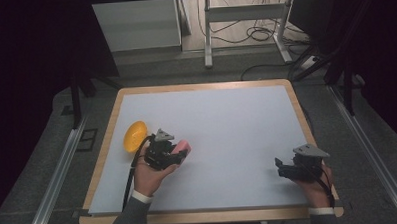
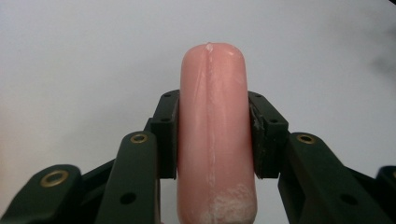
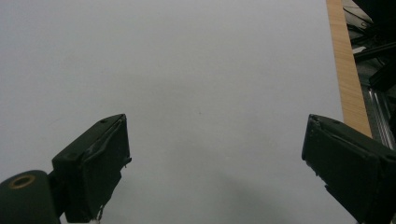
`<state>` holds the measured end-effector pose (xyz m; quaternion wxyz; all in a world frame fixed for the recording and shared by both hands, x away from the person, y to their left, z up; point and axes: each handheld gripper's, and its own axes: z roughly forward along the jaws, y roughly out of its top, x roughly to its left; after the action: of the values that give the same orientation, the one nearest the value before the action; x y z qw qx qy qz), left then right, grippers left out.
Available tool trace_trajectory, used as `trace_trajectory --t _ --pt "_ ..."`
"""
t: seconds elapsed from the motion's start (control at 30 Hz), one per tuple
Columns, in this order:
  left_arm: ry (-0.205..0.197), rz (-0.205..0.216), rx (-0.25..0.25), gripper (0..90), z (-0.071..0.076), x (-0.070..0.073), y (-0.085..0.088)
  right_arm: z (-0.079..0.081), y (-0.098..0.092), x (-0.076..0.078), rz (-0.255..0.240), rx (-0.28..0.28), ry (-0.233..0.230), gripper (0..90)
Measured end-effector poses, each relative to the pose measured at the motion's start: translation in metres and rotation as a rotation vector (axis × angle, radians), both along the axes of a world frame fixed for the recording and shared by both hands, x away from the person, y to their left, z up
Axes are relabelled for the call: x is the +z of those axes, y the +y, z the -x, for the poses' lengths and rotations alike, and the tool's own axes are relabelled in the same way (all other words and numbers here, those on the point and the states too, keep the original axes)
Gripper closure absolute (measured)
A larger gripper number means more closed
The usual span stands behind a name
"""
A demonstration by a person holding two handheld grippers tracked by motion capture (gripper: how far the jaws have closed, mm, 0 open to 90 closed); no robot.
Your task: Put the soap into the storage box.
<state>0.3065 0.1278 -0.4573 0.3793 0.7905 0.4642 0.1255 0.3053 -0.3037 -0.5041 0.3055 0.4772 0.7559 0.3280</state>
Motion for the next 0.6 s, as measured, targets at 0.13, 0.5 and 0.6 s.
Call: trace_trajectory --t 0.13,0.5,0.6 --pt "-0.005 0.006 0.01 60.2 -0.001 0.003 0.005 0.0 0.0 0.0 0.001 -0.001 0.0 7.3" --pt "-0.021 0.01 0.032 60.2 -0.003 0.012 0.017 0.0 0.0 0.0 0.006 -0.005 0.002 7.3" --pt "-0.023 0.006 0.039 60.2 -0.004 0.014 0.021 0.0 0.0 -0.001 0.007 -0.006 0.001 7.3"
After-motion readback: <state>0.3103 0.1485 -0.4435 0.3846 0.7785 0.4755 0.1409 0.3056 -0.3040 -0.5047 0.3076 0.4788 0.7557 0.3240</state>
